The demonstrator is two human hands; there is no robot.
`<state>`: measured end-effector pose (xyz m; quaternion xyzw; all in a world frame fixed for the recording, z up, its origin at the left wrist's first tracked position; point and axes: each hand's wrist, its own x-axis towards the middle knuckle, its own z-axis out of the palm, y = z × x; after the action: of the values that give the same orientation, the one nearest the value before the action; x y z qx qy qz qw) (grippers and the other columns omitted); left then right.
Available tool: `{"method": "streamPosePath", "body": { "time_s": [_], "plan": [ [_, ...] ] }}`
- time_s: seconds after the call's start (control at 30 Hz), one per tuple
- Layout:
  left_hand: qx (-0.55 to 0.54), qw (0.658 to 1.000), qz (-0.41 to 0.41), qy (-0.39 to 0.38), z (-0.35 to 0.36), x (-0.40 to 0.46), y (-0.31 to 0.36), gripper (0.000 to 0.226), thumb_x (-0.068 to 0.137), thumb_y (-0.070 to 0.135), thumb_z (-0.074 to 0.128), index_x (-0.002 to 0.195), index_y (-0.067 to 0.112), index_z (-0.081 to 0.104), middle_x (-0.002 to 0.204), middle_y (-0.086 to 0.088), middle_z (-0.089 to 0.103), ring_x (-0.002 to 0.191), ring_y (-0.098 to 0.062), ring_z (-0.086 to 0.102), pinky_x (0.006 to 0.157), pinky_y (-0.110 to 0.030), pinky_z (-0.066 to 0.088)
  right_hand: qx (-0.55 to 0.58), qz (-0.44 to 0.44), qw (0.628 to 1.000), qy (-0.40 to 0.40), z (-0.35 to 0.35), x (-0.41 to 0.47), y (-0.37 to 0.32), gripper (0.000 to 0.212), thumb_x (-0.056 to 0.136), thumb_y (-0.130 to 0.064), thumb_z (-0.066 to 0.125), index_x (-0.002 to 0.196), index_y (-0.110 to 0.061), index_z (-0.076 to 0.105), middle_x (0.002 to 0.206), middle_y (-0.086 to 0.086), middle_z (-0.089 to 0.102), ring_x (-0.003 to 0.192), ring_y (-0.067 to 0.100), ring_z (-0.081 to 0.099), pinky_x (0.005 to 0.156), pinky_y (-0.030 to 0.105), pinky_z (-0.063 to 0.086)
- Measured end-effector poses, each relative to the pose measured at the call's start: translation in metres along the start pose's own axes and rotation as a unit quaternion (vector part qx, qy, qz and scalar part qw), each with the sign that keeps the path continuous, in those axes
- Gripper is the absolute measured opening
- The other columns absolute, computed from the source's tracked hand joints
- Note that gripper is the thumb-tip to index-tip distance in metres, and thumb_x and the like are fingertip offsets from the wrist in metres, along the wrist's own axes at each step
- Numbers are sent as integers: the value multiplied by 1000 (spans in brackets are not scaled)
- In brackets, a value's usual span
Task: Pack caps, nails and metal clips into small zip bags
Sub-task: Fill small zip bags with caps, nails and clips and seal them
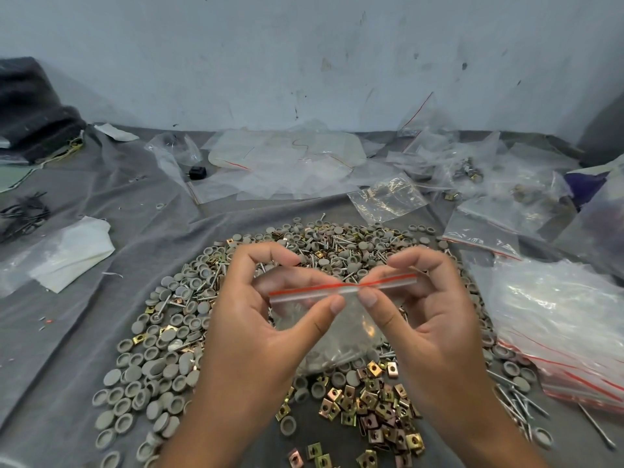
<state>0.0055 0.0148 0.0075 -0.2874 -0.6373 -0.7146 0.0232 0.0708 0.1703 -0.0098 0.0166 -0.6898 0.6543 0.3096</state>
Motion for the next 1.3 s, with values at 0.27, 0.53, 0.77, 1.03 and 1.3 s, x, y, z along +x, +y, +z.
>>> {"method": "streamPosePath", "body": {
  "time_s": [0.27, 0.53, 0.77, 1.03, 1.3],
  "plan": [
    [19, 1000, 6, -10, 0, -1, -1, 36, 81, 25, 79, 97, 34, 48, 97, -4, 76, 92, -25, 74, 78, -27, 58, -40, -9, 999, -21, 1, 0, -2, 40, 87, -33, 77, 120, -40, 55, 106, -2, 75, 99, 19, 72, 83, 23, 56],
    [5, 1000, 0, -5, 3, 0, 1, 38, 78, 32, 83, 99, 34, 52, 95, -2, 77, 91, -23, 75, 76, -27, 59, -19, -8, 1000, -23, 2, -2, -3, 29, 89, -30, 72, 111, -37, 55, 104, 4, 72, 98, 23, 71, 85, 27, 56],
    [-58, 996, -33, 53, 1, 1, 4, 36, 66, 22, 83, 88, 32, 57, 83, -7, 78, 72, -19, 76, 53, -21, 56, 4, 2, 1000, -3, -1, 1, -1, 29, 88, -29, 74, 109, -38, 57, 105, 5, 72, 98, 22, 71, 80, 25, 57],
    [-38, 998, -21, 36, -1, 0, 5, 33, 65, 18, 83, 83, 29, 58, 81, -7, 78, 77, -20, 77, 55, -20, 57, 12, 3, 1000, -16, -1, 2, -7, 44, 82, -29, 83, 118, -35, 59, 104, 3, 76, 98, 18, 74, 78, 22, 59],
    [-26, 998, -56, 3, -1, 1, 2, 36, 71, 31, 78, 104, 42, 68, 87, -2, 79, 85, -16, 77, 59, -19, 58, 43, 52, 997, 23, -7, 6, -9, 35, 73, -28, 83, 99, -37, 61, 93, 4, 79, 89, 17, 76, 73, 19, 58]
  ]
}}
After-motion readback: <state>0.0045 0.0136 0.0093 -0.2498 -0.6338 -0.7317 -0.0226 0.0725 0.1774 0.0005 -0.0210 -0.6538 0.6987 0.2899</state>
